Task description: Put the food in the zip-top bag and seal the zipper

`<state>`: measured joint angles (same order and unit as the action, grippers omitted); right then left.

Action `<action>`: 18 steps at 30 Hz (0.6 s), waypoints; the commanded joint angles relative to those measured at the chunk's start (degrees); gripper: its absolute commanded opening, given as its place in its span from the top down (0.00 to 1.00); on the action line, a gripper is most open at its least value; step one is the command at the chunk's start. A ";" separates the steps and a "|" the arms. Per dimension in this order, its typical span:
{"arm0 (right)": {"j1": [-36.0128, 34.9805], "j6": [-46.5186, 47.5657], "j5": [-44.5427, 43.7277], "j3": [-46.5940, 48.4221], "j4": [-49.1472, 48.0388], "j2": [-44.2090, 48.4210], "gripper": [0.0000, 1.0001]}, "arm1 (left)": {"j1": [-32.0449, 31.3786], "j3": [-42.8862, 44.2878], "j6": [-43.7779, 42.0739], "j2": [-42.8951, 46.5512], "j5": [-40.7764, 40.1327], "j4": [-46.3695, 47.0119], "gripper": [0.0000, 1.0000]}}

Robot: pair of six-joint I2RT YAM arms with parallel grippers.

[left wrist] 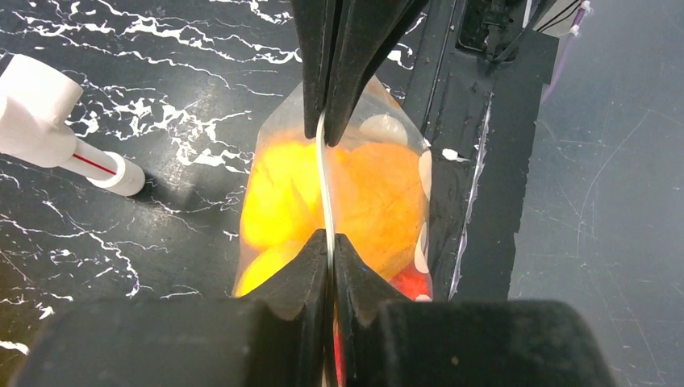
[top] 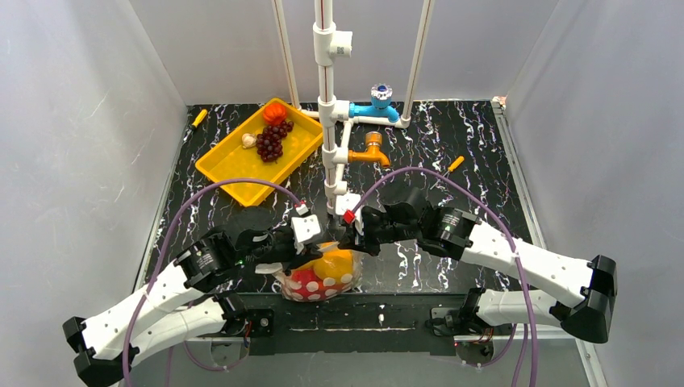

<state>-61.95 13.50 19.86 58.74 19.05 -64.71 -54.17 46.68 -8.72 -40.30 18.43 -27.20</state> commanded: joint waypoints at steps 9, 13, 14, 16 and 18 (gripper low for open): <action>4.42 -6.75 -9.13 -9.66 -4.01 9.49 0.99 | 0.12 0.85 2.81 7.45 -9.11 2.49 0.03; 9.89 -10.70 -9.51 -13.83 -4.15 13.79 0.99 | 0.09 2.25 4.96 11.03 -16.70 1.46 0.02; 11.53 -11.89 -10.37 -14.79 -4.30 14.75 0.99 | 0.12 2.74 5.72 11.75 -18.14 1.08 0.02; 14.59 -15.24 -13.65 -16.40 -4.40 16.25 0.99 | 0.10 4.09 8.32 12.85 -20.36 0.53 0.02; 17.38 -18.14 -16.70 -17.32 -3.89 17.06 0.99 | 0.10 5.67 12.43 13.11 -21.85 -0.42 0.02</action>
<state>-48.96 2.44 9.49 43.00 16.48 -49.71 -54.17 48.25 -2.99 -28.14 3.32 -26.42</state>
